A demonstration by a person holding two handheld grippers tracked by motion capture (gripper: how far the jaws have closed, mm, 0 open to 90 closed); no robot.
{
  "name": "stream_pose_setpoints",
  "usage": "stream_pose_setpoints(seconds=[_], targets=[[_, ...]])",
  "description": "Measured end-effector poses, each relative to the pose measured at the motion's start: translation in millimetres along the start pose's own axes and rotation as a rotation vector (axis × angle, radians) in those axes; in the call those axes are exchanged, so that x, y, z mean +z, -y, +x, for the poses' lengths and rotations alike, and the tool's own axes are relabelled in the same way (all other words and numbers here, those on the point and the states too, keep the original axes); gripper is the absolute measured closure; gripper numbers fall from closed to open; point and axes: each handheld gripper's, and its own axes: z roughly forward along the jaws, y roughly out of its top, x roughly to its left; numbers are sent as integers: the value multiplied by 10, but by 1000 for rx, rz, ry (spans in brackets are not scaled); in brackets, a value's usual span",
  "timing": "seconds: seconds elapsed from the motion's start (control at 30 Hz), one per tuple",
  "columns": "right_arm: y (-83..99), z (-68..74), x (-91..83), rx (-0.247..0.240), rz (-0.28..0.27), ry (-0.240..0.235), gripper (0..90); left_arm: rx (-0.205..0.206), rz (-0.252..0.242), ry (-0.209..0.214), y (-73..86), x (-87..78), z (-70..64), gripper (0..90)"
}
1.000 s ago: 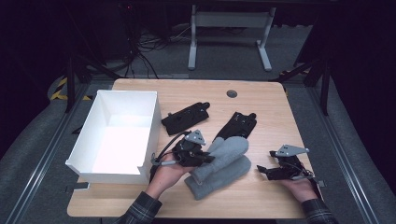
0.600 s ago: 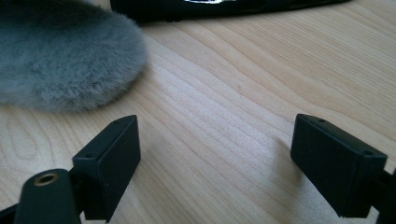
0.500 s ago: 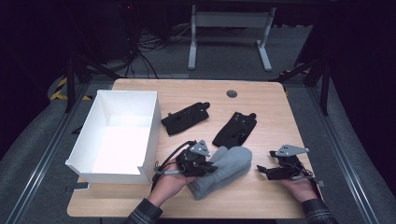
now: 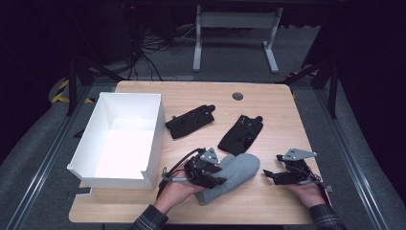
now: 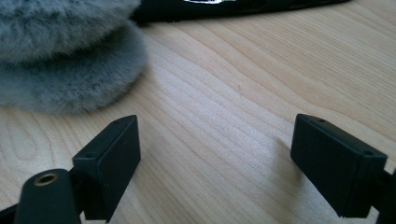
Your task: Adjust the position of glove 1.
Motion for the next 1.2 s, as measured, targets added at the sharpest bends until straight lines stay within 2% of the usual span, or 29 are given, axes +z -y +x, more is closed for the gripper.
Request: stream_pose_setpoints(seconds=[0.1, 0.2, 0.23, 0.3, 0.33, 0.37, 0.4, 0.43, 0.47, 0.53, 0.57, 0.63, 0.67, 0.7, 0.77, 0.9, 1.2], targets=[[-4, 4, -3, 5, 4, 4, 176, -17, -27, -6, 1, -58, 24, 459], [-48, 20, -52, 5, 29, 4, 297, -25, -60, -35, 16, -139, 75, 430], [-48, 20, -52, 5, 29, 4, 297, -25, -60, -35, 16, -139, 75, 435], [-84, 68, -122, 1, 3, -18, 444, -39, -79, -52, 39, -198, 109, 450], [-117, 129, -170, -6, -3, -41, 583, -46, -82, -60, 54, -227, 131, 563], [-117, 129, -170, -6, -3, -41, 583, -57, -85, -75, 74, -252, 146, 563], [-133, 167, -187, -9, -1, -56, 634, -67, -86, -86, 95, -270, 167, 676], [-146, 207, -195, -14, -1, -74, 687, -75, -83, -96, 118, -283, 188, 676], [-165, 295, -199, -31, 11, -101, 779, -88, -83, -115, 144, -290, 206, 766], [-171, 385, -198, -42, 23, -140, 847, -124, -61, -135, 226, -264, 286, 841], [-171, 385, -198, -42, 23, -140, 847, -124, -61, -135, 226, -264, 286, 875], [-176, 469, -193, -59, 34, -169, 887, -155, -38, -128, 277, -221, 338, 898], [-182, 548, -168, -62, 40, -213, 900, -173, -11, -124, 314, -162, 362, 900], [-182, 548, -168, -62, 40, -213, 900, -173, -11, -124, 314, -162, 362, 900], [-208, 646, -78, -89, 61, -242, 900, -169, 14, -119, 334, -110, 364, 900], [-261, 680, 43, -102, 75, -242, 900, -174, 35, -104, 335, -74, 333, 900], [-403, 584, 244, -97, 67, -206, 900, -176, 58, -71, 397, -31, 244, 900]])
